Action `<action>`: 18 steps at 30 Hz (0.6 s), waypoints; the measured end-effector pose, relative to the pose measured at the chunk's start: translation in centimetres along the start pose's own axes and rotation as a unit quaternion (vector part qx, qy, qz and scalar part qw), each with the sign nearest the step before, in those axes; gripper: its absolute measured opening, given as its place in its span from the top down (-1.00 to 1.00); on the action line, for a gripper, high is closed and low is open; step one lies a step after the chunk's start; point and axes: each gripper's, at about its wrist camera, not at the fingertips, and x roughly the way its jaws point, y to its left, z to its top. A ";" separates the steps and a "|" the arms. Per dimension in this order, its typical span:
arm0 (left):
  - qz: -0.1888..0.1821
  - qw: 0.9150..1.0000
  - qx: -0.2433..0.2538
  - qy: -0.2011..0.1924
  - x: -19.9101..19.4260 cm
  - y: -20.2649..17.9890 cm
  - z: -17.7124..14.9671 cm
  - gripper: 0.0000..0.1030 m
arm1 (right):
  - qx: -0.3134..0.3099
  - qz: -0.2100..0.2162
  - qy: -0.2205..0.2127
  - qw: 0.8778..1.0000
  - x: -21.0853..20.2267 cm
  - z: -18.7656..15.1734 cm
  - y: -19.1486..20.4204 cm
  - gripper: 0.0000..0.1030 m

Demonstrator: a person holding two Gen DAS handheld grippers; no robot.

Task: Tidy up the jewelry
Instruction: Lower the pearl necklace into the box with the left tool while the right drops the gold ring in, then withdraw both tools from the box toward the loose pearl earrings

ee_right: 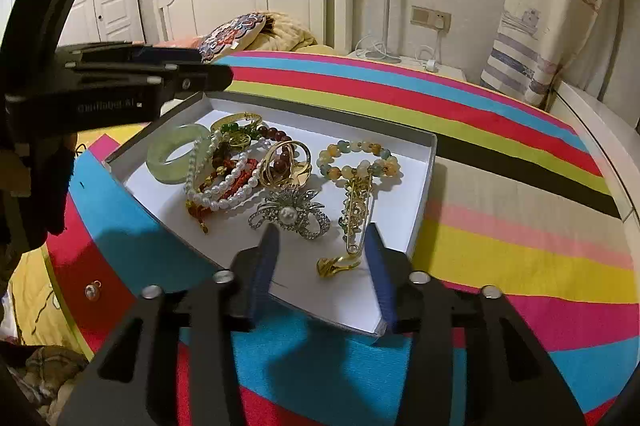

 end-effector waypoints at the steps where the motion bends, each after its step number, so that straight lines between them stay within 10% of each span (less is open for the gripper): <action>1: 0.003 1.000 0.001 -0.001 0.0 0.0 -0.1 -0.14 | 0.001 0.000 -0.001 1.000 0.0 0.0 0.0 0.07; 18: 0.027 1.000 0.009 -0.005 -0.5 0.2 -1.0 -0.57 | 0.036 0.018 -0.038 0.998 -2.1 -0.4 -1.1 -0.25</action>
